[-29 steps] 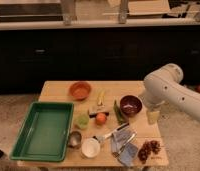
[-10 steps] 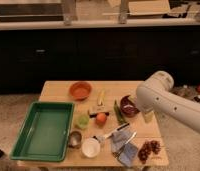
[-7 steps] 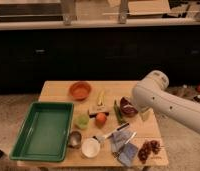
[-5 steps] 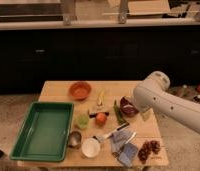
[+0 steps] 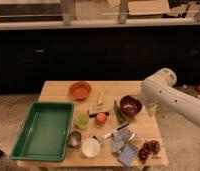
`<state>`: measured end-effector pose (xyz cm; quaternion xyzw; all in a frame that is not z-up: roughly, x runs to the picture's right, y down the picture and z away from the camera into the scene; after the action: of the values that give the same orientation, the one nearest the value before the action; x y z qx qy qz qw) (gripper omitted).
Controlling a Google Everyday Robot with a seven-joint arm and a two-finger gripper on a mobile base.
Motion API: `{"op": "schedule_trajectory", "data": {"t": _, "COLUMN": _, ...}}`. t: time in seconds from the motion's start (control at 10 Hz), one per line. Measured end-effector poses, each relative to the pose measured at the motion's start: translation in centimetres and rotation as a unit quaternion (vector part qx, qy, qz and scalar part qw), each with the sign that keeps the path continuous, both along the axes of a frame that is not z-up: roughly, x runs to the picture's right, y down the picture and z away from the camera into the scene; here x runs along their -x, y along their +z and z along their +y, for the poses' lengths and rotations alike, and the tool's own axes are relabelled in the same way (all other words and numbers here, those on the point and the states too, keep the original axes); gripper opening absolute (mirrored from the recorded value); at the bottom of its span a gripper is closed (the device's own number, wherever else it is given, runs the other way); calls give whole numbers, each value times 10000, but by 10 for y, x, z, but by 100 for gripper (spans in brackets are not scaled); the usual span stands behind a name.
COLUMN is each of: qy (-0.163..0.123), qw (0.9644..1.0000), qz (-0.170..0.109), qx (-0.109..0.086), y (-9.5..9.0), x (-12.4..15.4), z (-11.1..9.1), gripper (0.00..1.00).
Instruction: Stack bowls into tray
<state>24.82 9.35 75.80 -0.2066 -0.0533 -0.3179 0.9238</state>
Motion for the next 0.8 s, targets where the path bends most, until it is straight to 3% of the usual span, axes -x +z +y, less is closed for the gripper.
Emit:
{"op": "schedule_trajectory", "data": {"t": 0.3, "qy": -284, "qw": 9986, "qz": -419, "qx": 140, "y": 21, "x": -16, "z": 9, "gripper": 80}}
{"op": "schedule_trajectory", "data": {"t": 0.6, "qy": -600, "qw": 9924, "qz": -1066, "qx": 100, "y": 37, "x": -24, "z": 18, "gripper": 80}}
{"op": "schedule_trajectory", "data": {"t": 0.8, "qy": -794, "qw": 9863, "qz": -1448, "qx": 59, "y": 47, "x": -25, "z": 21, "gripper": 80}}
